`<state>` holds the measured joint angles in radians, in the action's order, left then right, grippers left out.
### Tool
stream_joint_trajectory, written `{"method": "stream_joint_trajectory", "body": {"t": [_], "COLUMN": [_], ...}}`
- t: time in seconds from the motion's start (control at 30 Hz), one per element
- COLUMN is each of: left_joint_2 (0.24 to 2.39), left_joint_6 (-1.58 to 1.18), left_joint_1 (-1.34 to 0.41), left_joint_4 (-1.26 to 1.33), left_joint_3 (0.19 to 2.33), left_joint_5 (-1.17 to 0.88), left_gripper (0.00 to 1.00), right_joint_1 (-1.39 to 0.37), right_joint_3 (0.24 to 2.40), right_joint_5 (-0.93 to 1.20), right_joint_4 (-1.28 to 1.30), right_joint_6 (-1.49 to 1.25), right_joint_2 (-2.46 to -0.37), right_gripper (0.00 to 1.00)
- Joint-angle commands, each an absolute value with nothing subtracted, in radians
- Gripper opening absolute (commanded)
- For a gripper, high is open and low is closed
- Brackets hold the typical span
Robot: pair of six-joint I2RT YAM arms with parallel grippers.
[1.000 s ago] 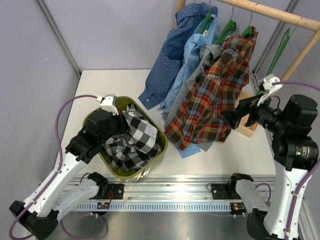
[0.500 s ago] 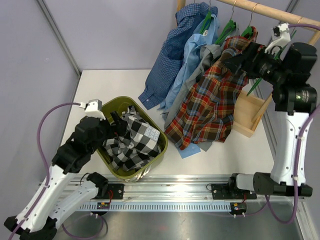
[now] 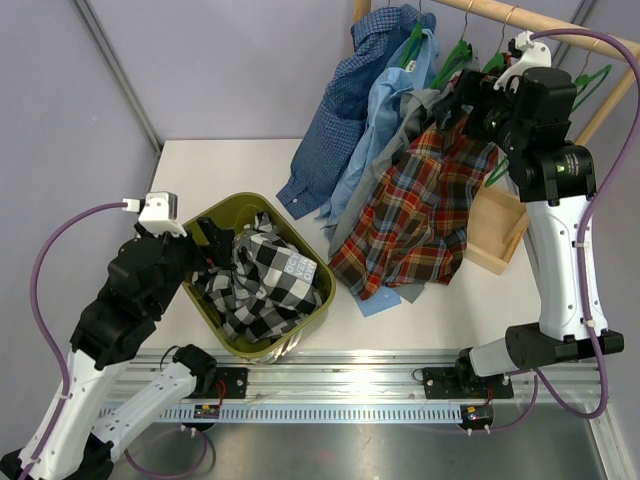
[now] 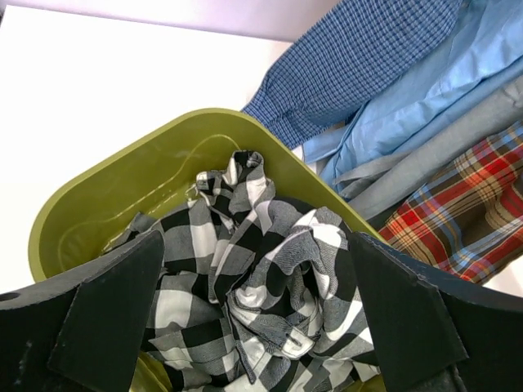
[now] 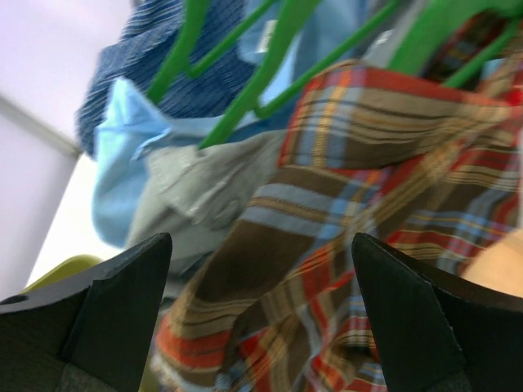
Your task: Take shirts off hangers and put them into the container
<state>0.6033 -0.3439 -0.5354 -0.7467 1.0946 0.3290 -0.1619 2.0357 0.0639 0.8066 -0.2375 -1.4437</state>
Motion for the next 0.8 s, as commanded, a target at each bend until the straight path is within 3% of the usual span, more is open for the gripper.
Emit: {"method": "stream_joint_trajectory", "body": {"t": [0.0, 0.1, 0.27, 0.6, 0.73, 0.77], "left_joint_2": [0.611, 0.617, 0.647, 0.673, 0.677, 0.676], "left_joint_6": [-0.333, -0.315, -0.270, -0.232, -0.219, -0.218], "left_joint_1": [-0.532, -0.532, -0.532, -0.532, -0.532, -0.532], "left_joint_4": [-0.671, -0.646, -0.618, -0.525, -0.509, -0.505], "left_joint_3": [1.071, 1.071, 1.085, 1.066, 1.066, 1.063], "left_joint_5": [0.298, 0.275, 0.227, 0.140, 0.121, 0.115], "left_gripper": [0.99, 0.99, 0.99, 0.99, 0.99, 0.99], "right_joint_1": [-0.172, -0.173, -0.164, -0.085, -0.048, -0.043], "right_joint_3": [2.056, 2.014, 1.959, 1.922, 1.895, 1.891], "right_joint_5": [-0.095, -0.113, -0.140, -0.112, -0.109, -0.104], "right_joint_4": [0.804, 0.821, 0.860, 0.936, 0.945, 0.945], "right_joint_6": [-0.192, -0.196, -0.192, -0.158, -0.134, -0.132], "right_joint_2": [-1.460, -1.448, -1.410, -1.341, -1.322, -1.321], "right_gripper": [0.99, 0.99, 0.91, 0.59, 0.19, 0.17]}}
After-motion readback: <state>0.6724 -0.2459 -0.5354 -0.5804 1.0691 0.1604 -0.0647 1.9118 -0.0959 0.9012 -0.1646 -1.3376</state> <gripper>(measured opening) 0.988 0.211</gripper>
